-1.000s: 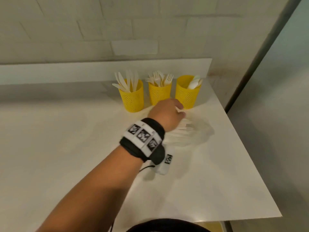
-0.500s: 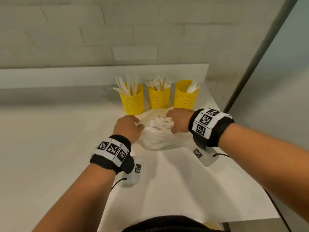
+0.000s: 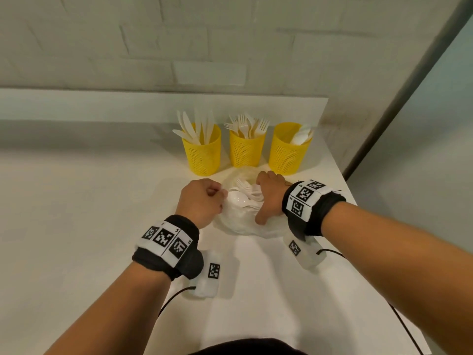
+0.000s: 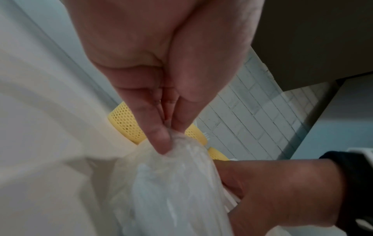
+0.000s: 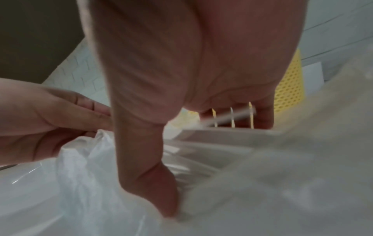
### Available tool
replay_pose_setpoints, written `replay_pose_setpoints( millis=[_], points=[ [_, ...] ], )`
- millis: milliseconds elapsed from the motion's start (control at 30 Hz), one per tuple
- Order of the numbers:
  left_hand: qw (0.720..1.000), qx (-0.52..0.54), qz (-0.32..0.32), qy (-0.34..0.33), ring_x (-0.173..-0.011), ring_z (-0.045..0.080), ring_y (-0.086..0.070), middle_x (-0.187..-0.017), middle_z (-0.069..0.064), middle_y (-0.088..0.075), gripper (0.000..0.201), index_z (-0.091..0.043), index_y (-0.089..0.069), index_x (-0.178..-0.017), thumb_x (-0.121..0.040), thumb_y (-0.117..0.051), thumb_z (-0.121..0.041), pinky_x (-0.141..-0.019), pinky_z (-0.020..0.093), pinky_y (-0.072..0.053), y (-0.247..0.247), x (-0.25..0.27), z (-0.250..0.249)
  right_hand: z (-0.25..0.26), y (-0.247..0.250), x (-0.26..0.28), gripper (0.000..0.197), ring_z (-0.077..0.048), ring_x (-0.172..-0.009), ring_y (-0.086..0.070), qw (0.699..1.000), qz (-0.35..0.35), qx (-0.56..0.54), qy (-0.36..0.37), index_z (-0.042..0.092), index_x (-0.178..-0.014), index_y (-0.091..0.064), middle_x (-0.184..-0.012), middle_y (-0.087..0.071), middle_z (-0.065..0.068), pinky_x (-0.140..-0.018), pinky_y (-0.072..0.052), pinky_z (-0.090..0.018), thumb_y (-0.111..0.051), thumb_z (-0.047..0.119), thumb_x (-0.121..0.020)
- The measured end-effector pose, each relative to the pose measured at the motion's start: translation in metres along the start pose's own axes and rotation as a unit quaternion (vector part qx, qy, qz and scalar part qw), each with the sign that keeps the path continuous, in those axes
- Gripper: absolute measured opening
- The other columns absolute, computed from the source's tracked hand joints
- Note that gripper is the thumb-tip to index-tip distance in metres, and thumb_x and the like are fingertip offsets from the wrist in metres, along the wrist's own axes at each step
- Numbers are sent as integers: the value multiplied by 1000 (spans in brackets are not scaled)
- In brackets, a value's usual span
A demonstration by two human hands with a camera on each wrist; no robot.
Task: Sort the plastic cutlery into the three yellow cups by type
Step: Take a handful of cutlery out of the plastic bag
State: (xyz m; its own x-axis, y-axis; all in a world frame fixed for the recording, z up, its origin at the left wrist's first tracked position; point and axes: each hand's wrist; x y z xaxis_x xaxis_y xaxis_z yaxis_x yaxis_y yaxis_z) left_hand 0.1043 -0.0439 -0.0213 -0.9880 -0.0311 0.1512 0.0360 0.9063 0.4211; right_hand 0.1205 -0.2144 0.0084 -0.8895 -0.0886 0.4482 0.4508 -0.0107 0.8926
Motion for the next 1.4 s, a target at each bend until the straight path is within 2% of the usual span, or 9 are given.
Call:
replay_pose_setpoints(
  millis=[200,433,533,667,867,1033,1200,1267,1400],
  points=[
    [999,29,12,16,-70,24,-70,-77,6,-68,9,-9,-68,-95,-87,-68,-14,-83,41,-59,2,-2,0,2,-2,-2,90,-31,-123,-38,1000,22,4,19,13,-137,-31,-133,-38,-10,-92,-40,-40,-80,36,-65],
    [999,32,-1,16,-70,24,-69,-76,5,-67,12,-7,-69,-98,-88,-67,-13,-83,38,-59,9,-3,0,-6,9,-3,89,-26,-128,-45,996,63,-59,21,10,-140,-36,-142,-46,-7,-102,-39,-33,-81,38,-69],
    [1000,9,-21,10,-74,27,-72,-78,7,-69,3,-12,-68,-90,-89,-66,-13,-84,40,-58,16,-5,-1,-13,11,-4,82,-26,-126,-48,996,41,-75,18,10,-137,-42,-141,-48,-6,-99,-38,-30,-79,40,-71],
    [999,-25,-48,5,-73,24,-73,-73,6,-71,5,-12,-68,-90,-90,-63,-14,-85,40,-58,21,-8,3,-20,14,-4,49,-21,-95,-53,989,-10,-144,41,11,-117,-60,-111,-61,-3,-78,-38,-27,-76,32,-75],
    [996,-61,-67,-8,-75,23,-72,-74,7,-72,6,-12,-68,-90,-89,-62,-15,-87,39,-56,25,-12,5,-29,20,-6,46,-24,-102,-60,965,-54,-250,63,11,-115,-63,-110,-66,-5,-84,-45,-29,-78,27,-74],
    [995,-85,-53,-3,-80,28,-71,-76,7,-71,9,-14,-68,-91,-89,-62,-20,-87,40,-56,25,-12,2,-32,32,-3,44,-19,-100,-58,929,-80,-349,87,10,-117,-62,-109,-64,-3,-85,-41,-25,-77,18,-76],
    [983,-179,-12,-24,-103,26,-63,-108,7,-70,29,-16,-70,-112,-91,-59,-34,-91,28,-45,22,-8,-10,-30,40,-2,40,-22,-99,-61,912,-97,-387,95,10,-114,-64,-109,-66,-6,-86,-46,-29,-76,16,-77],
    [977,-210,-8,-29,-115,26,-57,-122,7,-64,36,-18,-66,-120,-92,-58,-38,-97,31,-41,23,-7,-14,-29,43,0,39,-21,-98,-62,909,-98,-394,100,9,-113,-64,-107,-66,-5,-87,-47,-29,-76,16,-77],
    [984,-164,-42,-51,-114,25,-57,-121,4,-63,39,-22,-65,-121,-88,-62,-43,-100,33,-42,27,-7,-35,-31,55,5,40,-22,-102,-63,895,-105,-421,107,9,-115,-64,-110,-68,-6,-93,-49,-34,-76,18,-77]
  ],
)
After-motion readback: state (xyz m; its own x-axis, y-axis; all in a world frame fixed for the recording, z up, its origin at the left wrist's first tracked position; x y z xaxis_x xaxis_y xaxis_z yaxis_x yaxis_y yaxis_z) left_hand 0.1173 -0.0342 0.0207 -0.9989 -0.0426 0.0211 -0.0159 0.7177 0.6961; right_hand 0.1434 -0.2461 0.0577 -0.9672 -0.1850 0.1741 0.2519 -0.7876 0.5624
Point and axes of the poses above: each hand's wrist, its own x-axis away from the middle knuckle, its own y-axis out of the back of the hand, z = x × y
